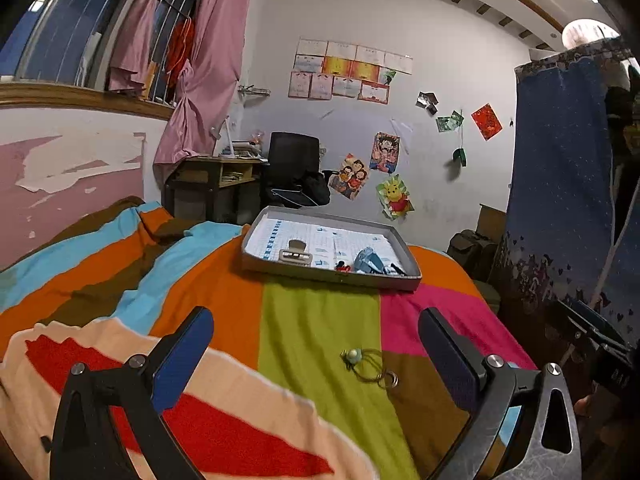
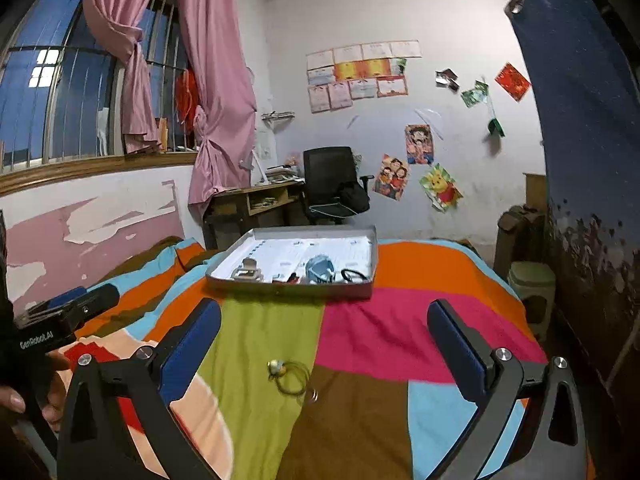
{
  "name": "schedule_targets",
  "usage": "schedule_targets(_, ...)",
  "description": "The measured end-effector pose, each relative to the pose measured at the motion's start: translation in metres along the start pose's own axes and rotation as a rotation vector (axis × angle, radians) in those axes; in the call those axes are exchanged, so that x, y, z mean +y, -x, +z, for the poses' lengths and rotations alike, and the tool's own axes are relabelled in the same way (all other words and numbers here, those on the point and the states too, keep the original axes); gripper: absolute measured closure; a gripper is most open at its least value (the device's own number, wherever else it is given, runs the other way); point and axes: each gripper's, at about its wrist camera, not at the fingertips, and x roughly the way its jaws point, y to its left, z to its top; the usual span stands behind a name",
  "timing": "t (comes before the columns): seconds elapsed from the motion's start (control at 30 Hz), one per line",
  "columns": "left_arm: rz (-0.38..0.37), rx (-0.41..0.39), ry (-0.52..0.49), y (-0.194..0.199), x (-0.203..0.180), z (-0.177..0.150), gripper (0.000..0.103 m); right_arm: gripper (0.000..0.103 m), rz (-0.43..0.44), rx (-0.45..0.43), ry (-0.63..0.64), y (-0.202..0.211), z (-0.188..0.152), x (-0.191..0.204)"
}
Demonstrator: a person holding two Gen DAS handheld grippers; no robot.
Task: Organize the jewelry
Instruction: 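Withdraw both tools from the tray back above the bedspread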
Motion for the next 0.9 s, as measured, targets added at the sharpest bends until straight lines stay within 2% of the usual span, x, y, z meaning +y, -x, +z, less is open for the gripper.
schedule_targets(0.23,0.003,0.030,0.002,0.021,0.005,-0.020,0.000,0.001,-0.056,0.052,-0.038,0.032,-0.024,0.000)
schedule_targets(0.37,0.012,0.061,0.027,0.021,0.009,-0.026,0.000,0.001,-0.069,0.051,-0.019,0.042,-0.030,0.006)
schedule_targets(0.57,0.041,0.079,0.019,0.017,0.012,-0.035,0.000,0.001,-0.085,0.091,0.072,0.040,-0.033,0.021)
schedule_targets(0.9,0.063,0.112,0.030,0.007,0.017,-0.039,0.000,0.001,-0.076,0.139,0.073,0.030,-0.033,0.025)
